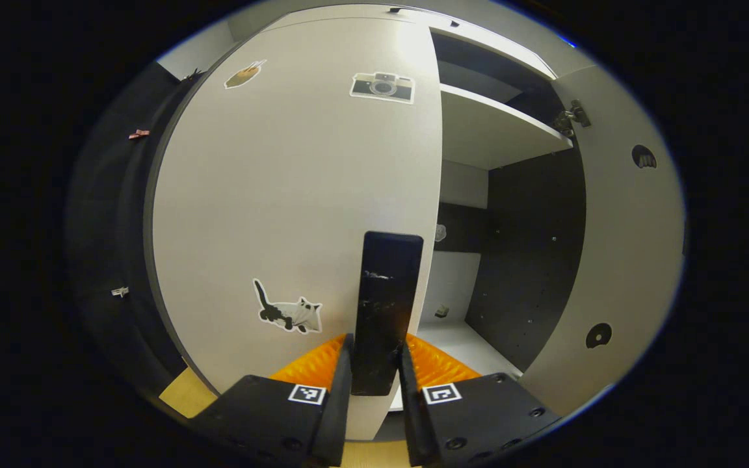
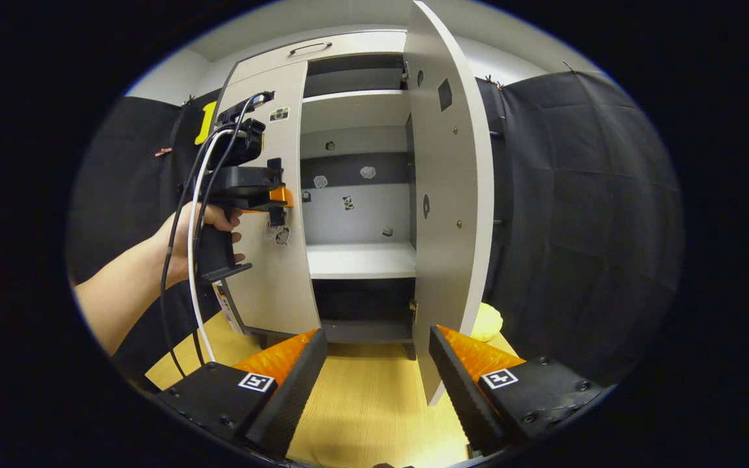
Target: Open the right door of the double-door shoe cabinet with the right hand, and open the left door with the left hand.
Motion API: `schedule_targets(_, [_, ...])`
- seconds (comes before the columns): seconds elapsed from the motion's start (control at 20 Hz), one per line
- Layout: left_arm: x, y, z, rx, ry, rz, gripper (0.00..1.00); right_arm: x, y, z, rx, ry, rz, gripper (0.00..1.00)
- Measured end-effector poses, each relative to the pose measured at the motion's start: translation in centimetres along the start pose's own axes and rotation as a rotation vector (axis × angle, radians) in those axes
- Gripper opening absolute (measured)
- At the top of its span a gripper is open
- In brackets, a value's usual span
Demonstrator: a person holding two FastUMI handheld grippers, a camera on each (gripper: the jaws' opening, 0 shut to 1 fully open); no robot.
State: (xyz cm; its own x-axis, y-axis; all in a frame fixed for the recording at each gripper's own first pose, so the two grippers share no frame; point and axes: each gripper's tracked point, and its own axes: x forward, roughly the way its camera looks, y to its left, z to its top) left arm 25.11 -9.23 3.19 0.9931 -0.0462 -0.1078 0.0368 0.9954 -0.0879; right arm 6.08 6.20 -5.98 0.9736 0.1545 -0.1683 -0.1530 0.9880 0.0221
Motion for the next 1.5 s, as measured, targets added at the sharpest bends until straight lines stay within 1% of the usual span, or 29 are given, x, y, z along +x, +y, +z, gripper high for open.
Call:
schedule_targets(0.15, [0.0,0.0,-0.1,0.053,-0.002,0.026,0.35,0.5,0.0,-0.5,0.0,0.017,0.071,1.0])
schedule_targets(0.2, [0.1,0.1,-0.4,0.072,0.009,0.025,0.31,0.6,0.2,-0.7,0.01,0.02,0.1,1.0])
schedule_targets(0.3, [0.0,0.1,-0.3,0.049,-0.001,0.038,0.2,0.7,0.3,-1.3,0.014,0.037,0.148,1.0])
schedule_targets(0.45, [0.0,0.2,-0.3,0.062,-0.008,0.072,0.1,0.5,0.4,-1.9,0.025,0.055,0.191,1.0])
schedule_targets(0.5, [0.0,0.2,-0.3,0.059,-0.01,0.072,0.08,0.4,0.4,-2.0,0.026,0.059,0.193,1.0])
schedule_targets(0.6, [-0.4,0.2,-0.3,0.054,-0.004,0.066,0.07,0.5,-0.1,-2.0,0.024,0.055,0.172,1.0])
schedule_targets(0.8, [-1.3,0.4,-0.3,0.086,-0.003,0.045,0.06,0.6,-0.1,-1.8,0.046,0.056,0.129,1.0])
schedule_targets(0.95, [-4.3,0.7,-0.6,0.108,0.002,0.027,0.07,0.0,0.8,-1.9,0.053,0.054,0.104,0.99])
schedule_targets(1.1, [-6.9,1.5,-0.9,0.113,0.01,0.012,0.07,-0.3,1.9,-2.1,0.051,0.053,0.095,0.99])
schedule_targets(1.3, [-9.3,2.5,-1.0,0.117,0.008,-0.012,0.07,-0.7,4.1,-2.5,0.049,0.058,0.083,0.99])
schedule_targets(1.5, [-11.2,3.5,-1.1,0.118,0.002,-0.023,0.07,-1.3,5.6,-2.1,0.042,0.037,0.061,0.99])
